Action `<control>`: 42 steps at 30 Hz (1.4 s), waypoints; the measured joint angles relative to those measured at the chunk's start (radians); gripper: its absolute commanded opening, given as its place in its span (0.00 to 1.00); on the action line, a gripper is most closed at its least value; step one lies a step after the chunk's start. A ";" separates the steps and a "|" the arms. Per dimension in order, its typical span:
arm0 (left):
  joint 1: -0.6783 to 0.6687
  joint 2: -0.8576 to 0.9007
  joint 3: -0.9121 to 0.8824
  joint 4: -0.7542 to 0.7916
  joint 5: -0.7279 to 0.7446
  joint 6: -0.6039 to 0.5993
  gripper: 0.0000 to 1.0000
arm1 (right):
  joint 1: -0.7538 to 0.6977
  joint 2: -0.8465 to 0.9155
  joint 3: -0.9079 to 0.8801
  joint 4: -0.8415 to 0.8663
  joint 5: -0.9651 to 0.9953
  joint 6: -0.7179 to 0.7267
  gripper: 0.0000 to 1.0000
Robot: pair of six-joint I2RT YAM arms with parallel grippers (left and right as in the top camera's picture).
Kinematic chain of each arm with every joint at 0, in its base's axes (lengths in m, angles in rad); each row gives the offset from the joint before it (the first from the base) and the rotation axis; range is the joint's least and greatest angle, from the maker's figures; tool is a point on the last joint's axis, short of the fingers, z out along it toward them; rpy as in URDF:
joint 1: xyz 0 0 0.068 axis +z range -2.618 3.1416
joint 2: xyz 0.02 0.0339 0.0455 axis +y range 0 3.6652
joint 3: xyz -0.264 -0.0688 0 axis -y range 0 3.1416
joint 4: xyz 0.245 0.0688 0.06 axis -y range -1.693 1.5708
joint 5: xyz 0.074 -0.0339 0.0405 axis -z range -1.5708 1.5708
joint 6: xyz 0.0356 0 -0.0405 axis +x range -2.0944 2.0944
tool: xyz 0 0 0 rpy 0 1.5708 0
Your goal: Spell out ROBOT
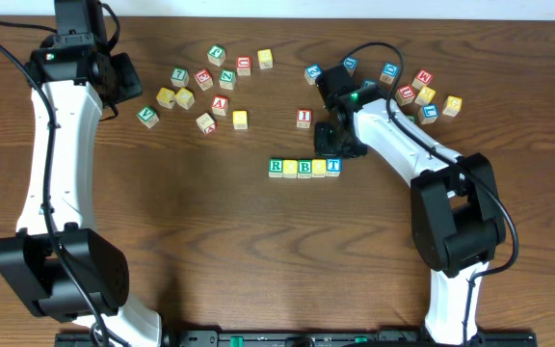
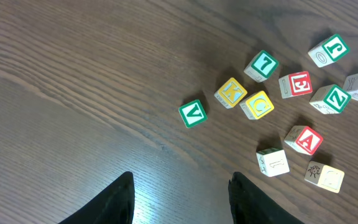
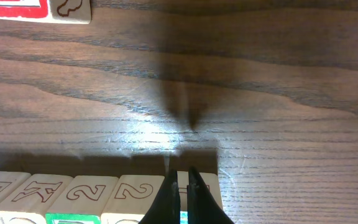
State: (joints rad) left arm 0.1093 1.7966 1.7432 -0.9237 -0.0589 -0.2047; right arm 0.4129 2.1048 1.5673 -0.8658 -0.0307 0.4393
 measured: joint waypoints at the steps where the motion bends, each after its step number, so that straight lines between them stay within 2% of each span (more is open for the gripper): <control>1: 0.000 0.000 0.000 0.000 0.000 0.000 0.49 | 0.000 0.000 0.000 0.000 0.000 0.000 0.01; 19: 0.000 0.000 0.000 0.000 0.000 0.000 0.49 | 0.000 0.000 0.000 0.000 -0.003 -0.005 0.01; 42: 0.000 0.000 0.000 0.000 0.000 0.000 0.49 | 0.000 0.000 0.000 0.003 -0.045 -0.104 0.01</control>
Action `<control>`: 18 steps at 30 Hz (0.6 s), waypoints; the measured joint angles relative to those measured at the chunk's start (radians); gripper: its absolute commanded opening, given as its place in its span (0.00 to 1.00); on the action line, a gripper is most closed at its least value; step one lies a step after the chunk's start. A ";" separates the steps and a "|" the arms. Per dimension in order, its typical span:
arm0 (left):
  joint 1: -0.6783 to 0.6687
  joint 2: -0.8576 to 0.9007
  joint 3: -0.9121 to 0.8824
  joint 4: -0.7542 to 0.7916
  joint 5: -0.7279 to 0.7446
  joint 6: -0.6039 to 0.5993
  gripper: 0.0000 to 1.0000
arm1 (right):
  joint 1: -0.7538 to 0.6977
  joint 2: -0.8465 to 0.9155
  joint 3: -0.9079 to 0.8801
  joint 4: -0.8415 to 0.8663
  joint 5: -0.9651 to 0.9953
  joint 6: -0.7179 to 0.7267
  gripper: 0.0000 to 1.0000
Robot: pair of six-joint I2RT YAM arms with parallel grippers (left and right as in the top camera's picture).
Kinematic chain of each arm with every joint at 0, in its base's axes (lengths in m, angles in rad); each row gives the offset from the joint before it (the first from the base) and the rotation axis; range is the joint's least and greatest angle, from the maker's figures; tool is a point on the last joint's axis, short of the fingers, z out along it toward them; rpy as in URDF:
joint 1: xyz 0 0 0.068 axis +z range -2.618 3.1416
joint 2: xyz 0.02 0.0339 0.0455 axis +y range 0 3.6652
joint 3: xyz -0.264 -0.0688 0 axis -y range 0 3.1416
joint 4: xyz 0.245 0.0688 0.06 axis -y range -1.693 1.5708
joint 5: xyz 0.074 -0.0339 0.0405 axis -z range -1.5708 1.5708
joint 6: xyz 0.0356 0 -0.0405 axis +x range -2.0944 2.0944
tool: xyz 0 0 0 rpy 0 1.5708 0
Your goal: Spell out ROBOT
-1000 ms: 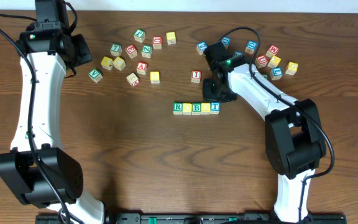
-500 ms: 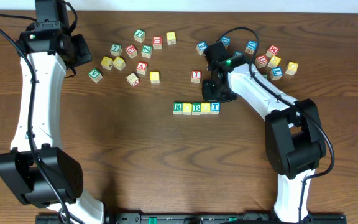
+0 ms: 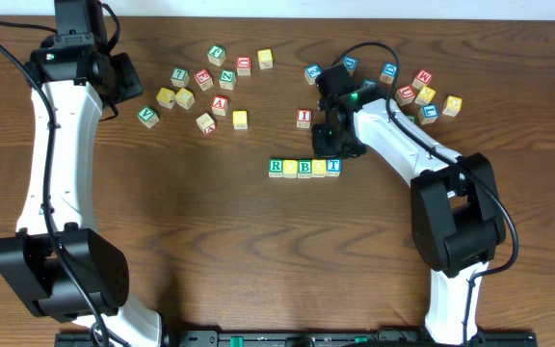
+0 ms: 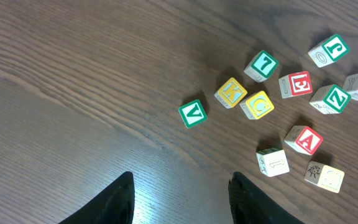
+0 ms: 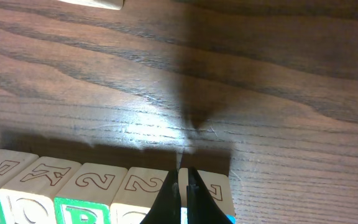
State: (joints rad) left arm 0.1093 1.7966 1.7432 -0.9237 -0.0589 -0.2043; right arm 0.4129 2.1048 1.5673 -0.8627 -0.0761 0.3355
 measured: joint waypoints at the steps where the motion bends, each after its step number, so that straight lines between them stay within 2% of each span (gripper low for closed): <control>1: 0.000 0.000 0.000 0.000 0.000 0.000 0.49 | 0.000 0.000 0.000 0.000 0.000 -0.001 0.01; 18: 0.000 0.000 0.000 0.000 0.000 0.000 0.49 | 0.000 0.000 0.000 -0.016 -0.006 -0.011 0.01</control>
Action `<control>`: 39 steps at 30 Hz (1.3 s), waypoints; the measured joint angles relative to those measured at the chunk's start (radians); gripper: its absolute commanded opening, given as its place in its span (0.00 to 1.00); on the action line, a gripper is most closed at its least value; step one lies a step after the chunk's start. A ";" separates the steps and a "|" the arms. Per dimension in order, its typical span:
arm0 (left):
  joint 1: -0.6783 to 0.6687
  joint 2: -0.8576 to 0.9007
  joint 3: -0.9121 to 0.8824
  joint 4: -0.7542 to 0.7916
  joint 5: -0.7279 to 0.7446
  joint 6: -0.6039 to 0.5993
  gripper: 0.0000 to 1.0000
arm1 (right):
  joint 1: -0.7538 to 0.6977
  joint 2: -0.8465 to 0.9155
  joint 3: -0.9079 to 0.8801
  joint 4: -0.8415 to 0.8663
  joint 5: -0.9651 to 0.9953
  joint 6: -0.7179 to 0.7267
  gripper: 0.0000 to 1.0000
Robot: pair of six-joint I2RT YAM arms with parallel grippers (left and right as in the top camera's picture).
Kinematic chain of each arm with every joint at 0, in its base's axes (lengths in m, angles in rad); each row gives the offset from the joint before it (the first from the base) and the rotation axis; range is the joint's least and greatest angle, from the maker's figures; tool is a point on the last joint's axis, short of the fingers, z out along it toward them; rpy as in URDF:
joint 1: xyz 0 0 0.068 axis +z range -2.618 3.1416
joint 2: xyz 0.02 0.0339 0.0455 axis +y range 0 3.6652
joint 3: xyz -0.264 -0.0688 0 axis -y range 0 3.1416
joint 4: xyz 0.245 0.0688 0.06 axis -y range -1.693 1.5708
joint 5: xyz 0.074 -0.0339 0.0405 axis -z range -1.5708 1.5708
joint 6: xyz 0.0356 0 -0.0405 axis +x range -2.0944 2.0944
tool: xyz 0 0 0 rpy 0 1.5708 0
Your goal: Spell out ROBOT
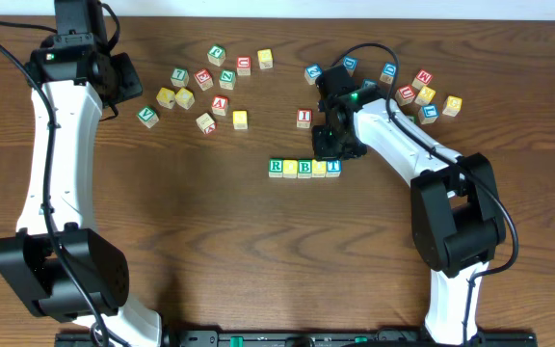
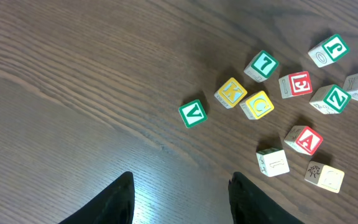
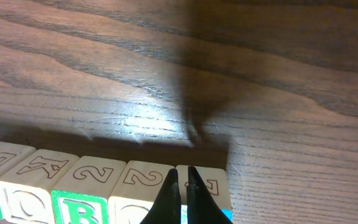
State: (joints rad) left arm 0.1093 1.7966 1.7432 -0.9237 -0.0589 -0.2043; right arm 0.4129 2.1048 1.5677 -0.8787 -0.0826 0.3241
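Five letter blocks stand in a row reading R, O, B, O, T at the table's middle. My right gripper hangs just behind the row's right end. In the right wrist view it is shut with nothing in it, its tips over the seam between the fourth block and the T block. My left gripper is open and empty over bare wood at the far left.
Loose letter blocks lie scattered at the back left, the green V nearest my left gripper. More lie at the back right. A single red I block sits behind the row.
My right gripper has shifted very slightly, and a little more of the row shows in its wrist view. It stays shut. The row and the left arm have not moved.
The five blocks stood in their row at the oldest moment, with my right gripper shut over the right end. At each later moment slightly more of the row showed in the wrist view. The left gripper stayed open and still throughout.
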 measured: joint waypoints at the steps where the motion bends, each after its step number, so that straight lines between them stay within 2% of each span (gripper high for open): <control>1: 0.000 0.000 0.000 0.000 0.000 0.000 0.49 | 0.000 0.000 0.000 0.000 0.000 0.000 0.01; 13: 0.000 0.000 0.000 0.000 0.000 0.000 0.49 | -0.001 0.000 0.004 0.005 0.000 0.000 0.01; 18: 0.000 0.000 0.000 0.000 0.000 0.000 0.49 | -0.019 0.000 0.077 -0.054 -0.003 0.000 0.02; 25: 0.000 0.000 0.000 0.000 0.000 0.000 0.48 | -0.053 -0.107 0.134 -0.146 -0.003 -0.004 0.09; 29: 0.000 0.000 0.000 0.000 0.000 0.000 0.49 | -0.053 -0.232 0.139 -0.170 -0.005 -0.008 0.25; 31: 0.000 0.000 0.000 0.000 0.000 0.000 0.49 | -0.053 -0.295 0.143 -0.175 -0.005 -0.009 0.43; 32: 0.000 0.000 0.000 0.000 0.000 0.000 0.48 | -0.053 -0.321 0.145 -0.177 -0.004 -0.011 0.57; 34: 0.000 0.000 0.000 0.000 0.000 0.000 0.48 | -0.053 -0.377 0.149 -0.184 -0.002 -0.011 0.90; 35: 0.000 0.000 0.000 0.000 0.000 0.000 0.49 | -0.053 -0.401 0.149 -0.191 0.000 -0.010 0.99; 39: 0.000 0.000 0.000 0.000 0.000 0.000 0.49 | -0.053 -0.506 0.150 -0.219 0.005 -0.014 0.99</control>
State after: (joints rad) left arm 0.1093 1.7966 1.7432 -0.9237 -0.0589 -0.2043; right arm 0.3603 1.5990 1.7180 -1.0977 -0.0780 0.3096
